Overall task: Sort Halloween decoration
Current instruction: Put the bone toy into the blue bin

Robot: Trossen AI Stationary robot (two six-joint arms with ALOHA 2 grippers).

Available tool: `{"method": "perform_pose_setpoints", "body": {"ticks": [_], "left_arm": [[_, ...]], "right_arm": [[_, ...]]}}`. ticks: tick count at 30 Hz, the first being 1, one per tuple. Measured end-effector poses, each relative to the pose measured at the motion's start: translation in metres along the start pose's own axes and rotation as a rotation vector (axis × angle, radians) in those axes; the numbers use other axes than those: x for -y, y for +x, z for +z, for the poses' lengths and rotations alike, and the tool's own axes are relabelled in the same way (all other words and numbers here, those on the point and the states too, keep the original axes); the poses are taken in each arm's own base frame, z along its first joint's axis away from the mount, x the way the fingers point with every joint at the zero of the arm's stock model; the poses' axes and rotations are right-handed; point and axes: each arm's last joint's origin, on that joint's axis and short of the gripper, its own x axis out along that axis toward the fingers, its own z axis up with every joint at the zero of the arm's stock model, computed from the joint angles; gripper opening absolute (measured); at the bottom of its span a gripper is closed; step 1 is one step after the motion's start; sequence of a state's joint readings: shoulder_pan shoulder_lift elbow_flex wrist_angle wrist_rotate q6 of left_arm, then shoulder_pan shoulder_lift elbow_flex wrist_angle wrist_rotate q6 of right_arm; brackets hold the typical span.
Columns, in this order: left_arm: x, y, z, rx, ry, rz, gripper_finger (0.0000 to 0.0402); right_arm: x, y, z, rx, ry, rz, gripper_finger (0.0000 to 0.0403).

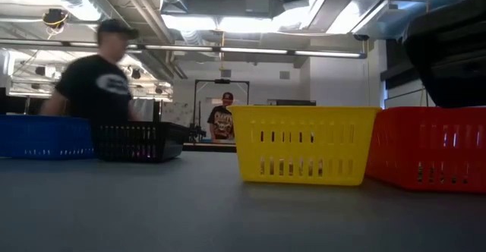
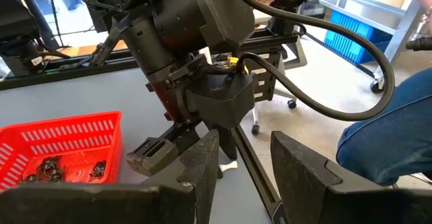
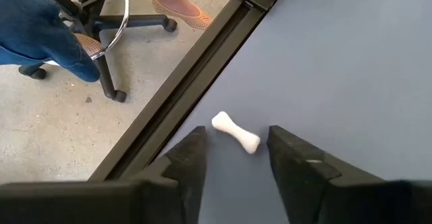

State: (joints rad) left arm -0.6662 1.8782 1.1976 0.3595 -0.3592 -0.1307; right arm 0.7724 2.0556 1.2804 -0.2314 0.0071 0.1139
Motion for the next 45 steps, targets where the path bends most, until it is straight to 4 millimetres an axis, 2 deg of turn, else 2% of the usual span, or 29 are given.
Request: {"method": "perform_pose_setpoints", "body": {"ticks": [4,8,45], "left_arm": [[0.0000,0.0000,0.0000,0.000,0.000,0.000,0.0128],[0.0000,0.0000,0.0000,0.000,0.000,0.000,0.0128],[0.0000,0.0000,-0.0001,0.000,0.002,0.000,0.0128]], "right_arm": [[0.0002,0.0003,0.0004,0.004,0.000,0.000,0.0122],[0.0002,0.0006,0.0002,0.004,0.000,0.000,0.0107],[0.0003,0.0010,-0.0007,-0.002,0.013,0.000,0.0104]]}}
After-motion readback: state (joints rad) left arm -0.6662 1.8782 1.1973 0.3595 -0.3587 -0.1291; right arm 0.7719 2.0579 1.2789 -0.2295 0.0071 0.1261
